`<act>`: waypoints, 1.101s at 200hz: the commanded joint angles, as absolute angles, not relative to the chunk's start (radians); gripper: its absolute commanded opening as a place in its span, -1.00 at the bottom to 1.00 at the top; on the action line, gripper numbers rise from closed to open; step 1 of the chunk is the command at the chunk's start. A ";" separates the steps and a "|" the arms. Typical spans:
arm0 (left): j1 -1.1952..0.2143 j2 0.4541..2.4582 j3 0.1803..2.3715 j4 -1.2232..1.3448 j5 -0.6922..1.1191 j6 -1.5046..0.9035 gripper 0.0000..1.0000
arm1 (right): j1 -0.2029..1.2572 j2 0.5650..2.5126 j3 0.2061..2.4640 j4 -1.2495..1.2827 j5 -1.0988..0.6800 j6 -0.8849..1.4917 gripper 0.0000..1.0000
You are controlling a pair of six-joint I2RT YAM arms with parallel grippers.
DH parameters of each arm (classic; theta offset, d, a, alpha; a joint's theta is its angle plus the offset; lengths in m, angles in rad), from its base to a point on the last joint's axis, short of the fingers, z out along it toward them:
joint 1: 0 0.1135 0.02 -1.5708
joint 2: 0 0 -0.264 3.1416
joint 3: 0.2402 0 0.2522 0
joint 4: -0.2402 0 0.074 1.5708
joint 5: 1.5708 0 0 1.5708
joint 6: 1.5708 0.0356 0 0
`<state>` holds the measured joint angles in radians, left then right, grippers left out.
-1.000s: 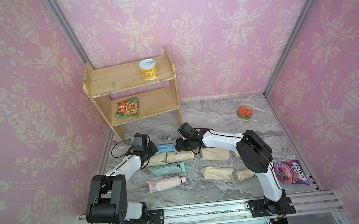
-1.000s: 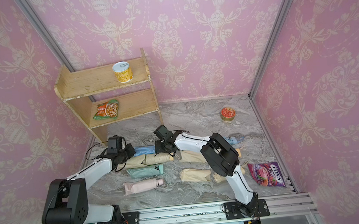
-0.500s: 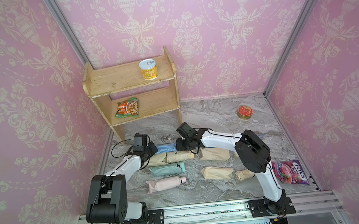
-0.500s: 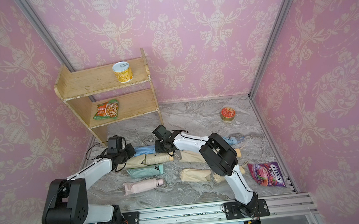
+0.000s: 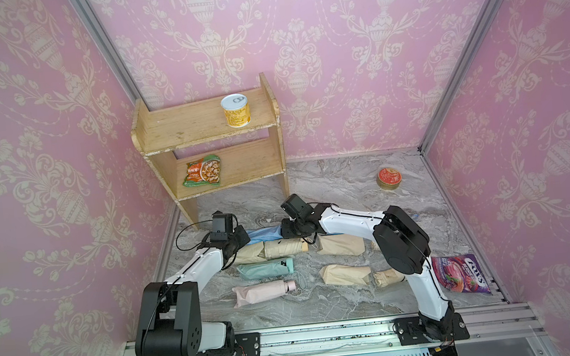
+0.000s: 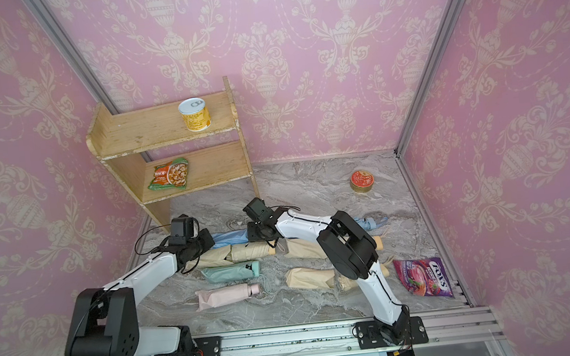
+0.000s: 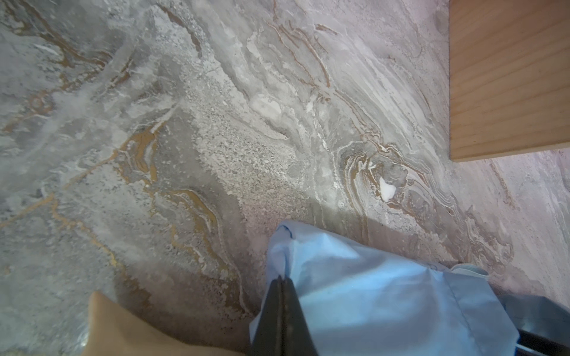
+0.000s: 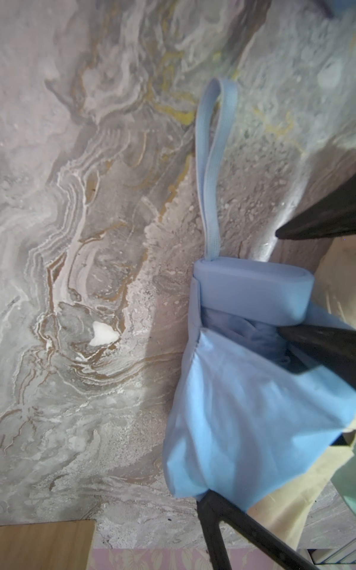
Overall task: Take umbrellas out of sleeves
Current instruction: Take out the umbrella from the umbrella sleeve.
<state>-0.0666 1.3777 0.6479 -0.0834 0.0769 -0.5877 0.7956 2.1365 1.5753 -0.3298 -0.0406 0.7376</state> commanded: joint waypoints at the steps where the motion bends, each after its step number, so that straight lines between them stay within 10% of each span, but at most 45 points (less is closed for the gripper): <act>1: -0.055 1.351 0.642 -0.116 0.025 -0.552 -0.99 | 0.779 2.122 1.551 -0.367 0.015 0.756 -0.09; 220: -0.022 1.310 0.683 -0.173 -0.092 -0.544 -0.91 | 0.750 2.024 1.461 -0.337 0.029 0.782 -0.10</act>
